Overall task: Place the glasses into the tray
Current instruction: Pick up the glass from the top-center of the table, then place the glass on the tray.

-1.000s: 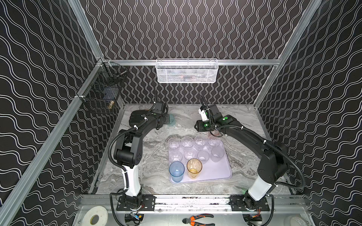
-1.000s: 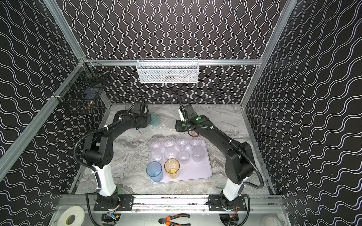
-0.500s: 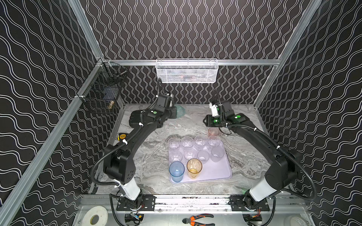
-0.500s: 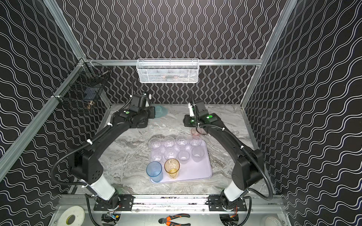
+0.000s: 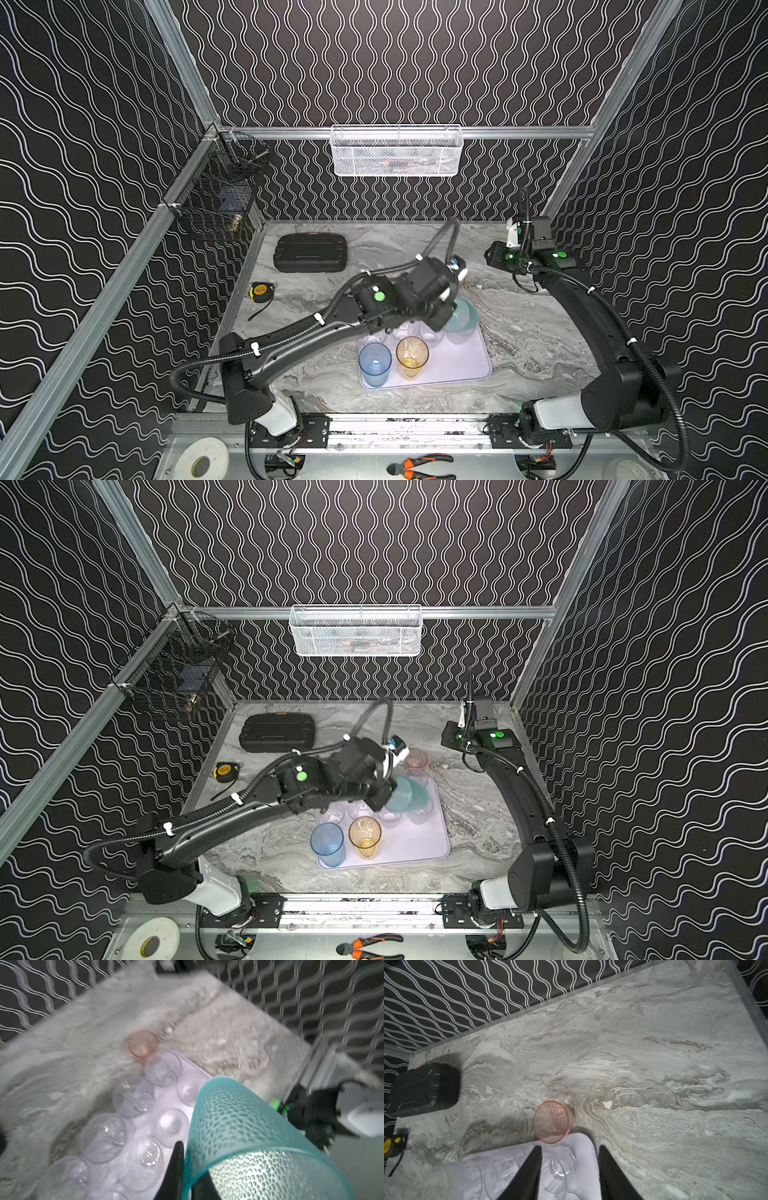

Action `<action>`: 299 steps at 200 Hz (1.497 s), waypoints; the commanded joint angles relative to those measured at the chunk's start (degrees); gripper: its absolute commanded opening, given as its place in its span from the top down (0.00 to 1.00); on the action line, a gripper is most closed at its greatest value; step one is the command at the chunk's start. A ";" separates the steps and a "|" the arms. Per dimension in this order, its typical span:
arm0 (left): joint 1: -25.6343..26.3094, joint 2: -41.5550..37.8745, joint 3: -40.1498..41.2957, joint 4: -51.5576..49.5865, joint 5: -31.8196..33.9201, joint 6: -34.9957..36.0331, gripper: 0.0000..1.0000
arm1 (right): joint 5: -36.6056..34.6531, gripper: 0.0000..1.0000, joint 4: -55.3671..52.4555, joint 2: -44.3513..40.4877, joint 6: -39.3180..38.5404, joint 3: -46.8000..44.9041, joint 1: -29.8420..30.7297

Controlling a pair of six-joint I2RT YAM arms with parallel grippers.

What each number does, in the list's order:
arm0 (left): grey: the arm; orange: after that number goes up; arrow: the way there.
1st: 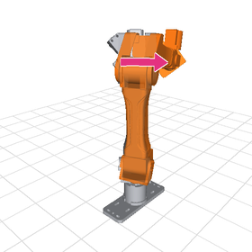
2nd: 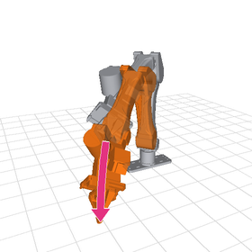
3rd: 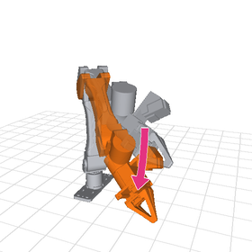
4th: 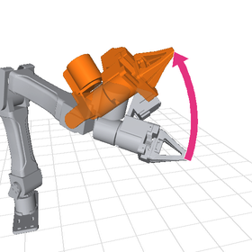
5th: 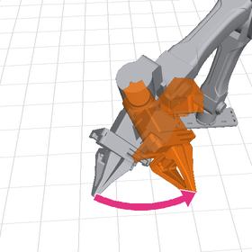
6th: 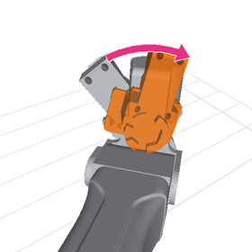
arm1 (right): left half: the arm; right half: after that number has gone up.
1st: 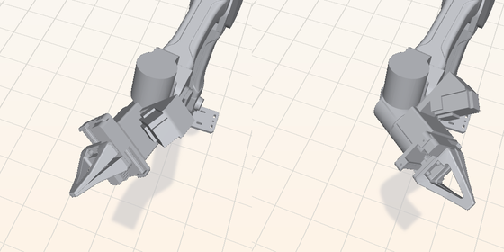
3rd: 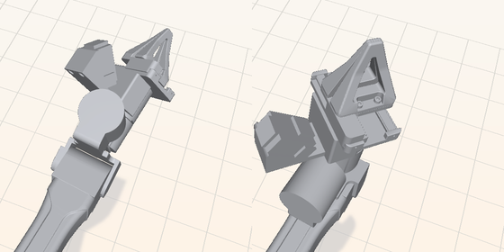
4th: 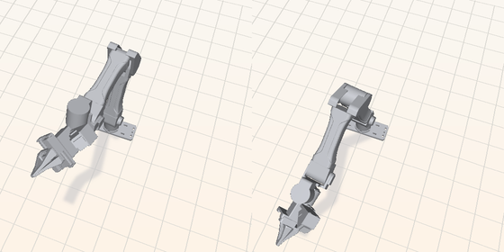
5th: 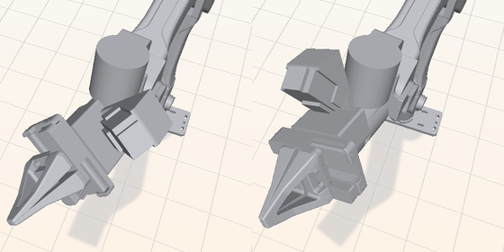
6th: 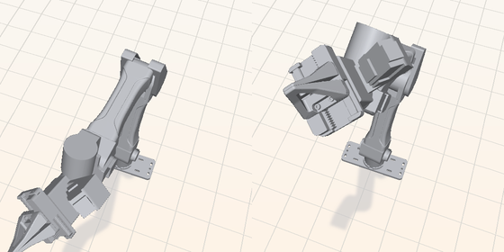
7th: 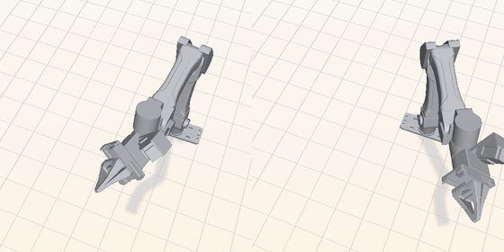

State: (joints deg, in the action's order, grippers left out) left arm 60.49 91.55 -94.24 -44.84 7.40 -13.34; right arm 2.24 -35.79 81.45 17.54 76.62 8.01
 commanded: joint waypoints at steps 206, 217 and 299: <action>6.66 20.24 1.24 -4.00 10.61 14.08 1.00 | 5.15 0.55 1.11 -0.94 -0.90 -2.87 -0.47; 6.71 20.39 1.42 -4.10 10.93 14.32 1.00 | 5.29 0.55 1.16 -0.87 -0.86 -3.10 -0.52; 6.44 20.32 -1.94 -10.18 9.40 15.19 1.00 | 6.48 0.56 2.57 -0.59 -0.21 -4.89 -0.52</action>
State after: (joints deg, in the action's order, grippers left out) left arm 67.07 112.03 -95.24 -52.45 17.26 0.10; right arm 7.75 -35.00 80.79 16.95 72.20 7.46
